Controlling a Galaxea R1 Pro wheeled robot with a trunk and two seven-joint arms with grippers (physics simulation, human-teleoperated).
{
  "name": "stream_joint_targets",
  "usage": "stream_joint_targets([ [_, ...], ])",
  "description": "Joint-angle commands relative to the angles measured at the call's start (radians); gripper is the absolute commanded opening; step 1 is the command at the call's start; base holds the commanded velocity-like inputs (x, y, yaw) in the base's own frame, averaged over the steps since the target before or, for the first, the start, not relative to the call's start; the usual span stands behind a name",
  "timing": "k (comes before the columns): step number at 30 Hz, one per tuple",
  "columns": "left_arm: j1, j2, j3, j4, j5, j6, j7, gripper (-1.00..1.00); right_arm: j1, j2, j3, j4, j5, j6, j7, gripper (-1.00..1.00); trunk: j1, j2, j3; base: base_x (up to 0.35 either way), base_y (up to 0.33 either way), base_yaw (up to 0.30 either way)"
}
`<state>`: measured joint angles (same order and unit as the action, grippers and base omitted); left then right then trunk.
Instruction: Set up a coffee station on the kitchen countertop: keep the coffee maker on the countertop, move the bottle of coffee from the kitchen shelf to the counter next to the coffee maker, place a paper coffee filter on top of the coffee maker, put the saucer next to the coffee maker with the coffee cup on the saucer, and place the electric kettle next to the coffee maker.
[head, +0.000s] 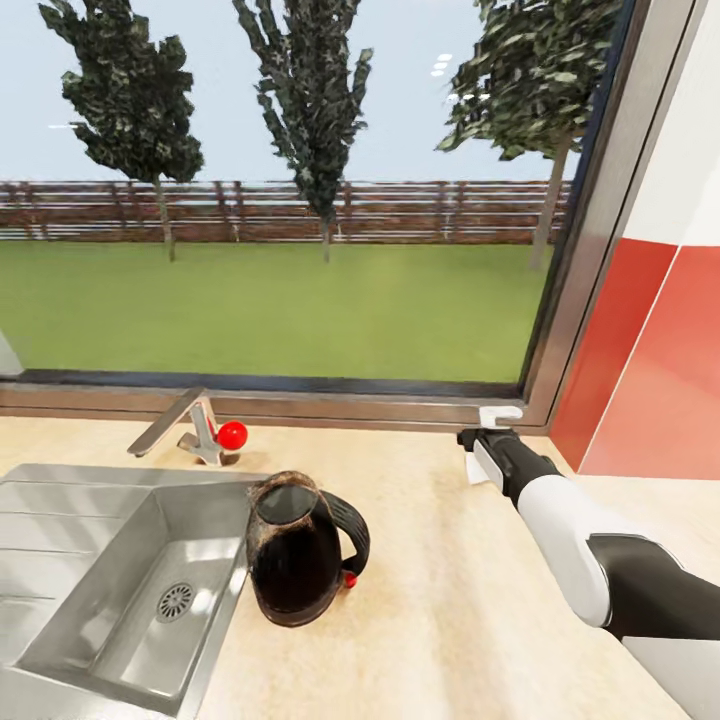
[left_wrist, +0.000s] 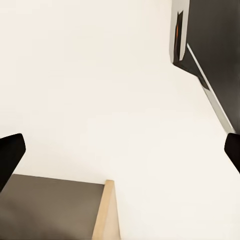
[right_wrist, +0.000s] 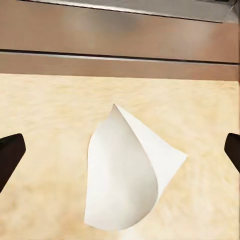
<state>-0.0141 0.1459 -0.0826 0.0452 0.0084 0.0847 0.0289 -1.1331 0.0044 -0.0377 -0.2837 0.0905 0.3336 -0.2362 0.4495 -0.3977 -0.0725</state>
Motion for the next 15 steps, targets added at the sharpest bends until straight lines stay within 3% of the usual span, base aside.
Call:
stream_joint_targets([
  [1,-0.001,0.000,-0.008,0.001,0.001,0.001,0.002,1.00,-0.001,-0.003,-0.004,-0.001,0.009,0.005,0.000,1.00,0.001,-0.002,-0.004,0.000,0.000,0.029],
  [6,-0.001,0.000,-0.008,0.001,0.001,0.001,0.002,1.00,-0.001,-0.007,-0.004,0.000,0.009,0.003,0.000,1.00,0.001,-0.002,-0.012,0.000,0.000,-0.069],
  [15,0.012,0.001,-0.008,0.002,0.001,0.002,0.002,1.00,-0.001,-0.006,-0.004,0.003,0.009,0.001,-0.002,1.00,0.001,-0.002,-0.025,0.000,0.000,-0.156],
])
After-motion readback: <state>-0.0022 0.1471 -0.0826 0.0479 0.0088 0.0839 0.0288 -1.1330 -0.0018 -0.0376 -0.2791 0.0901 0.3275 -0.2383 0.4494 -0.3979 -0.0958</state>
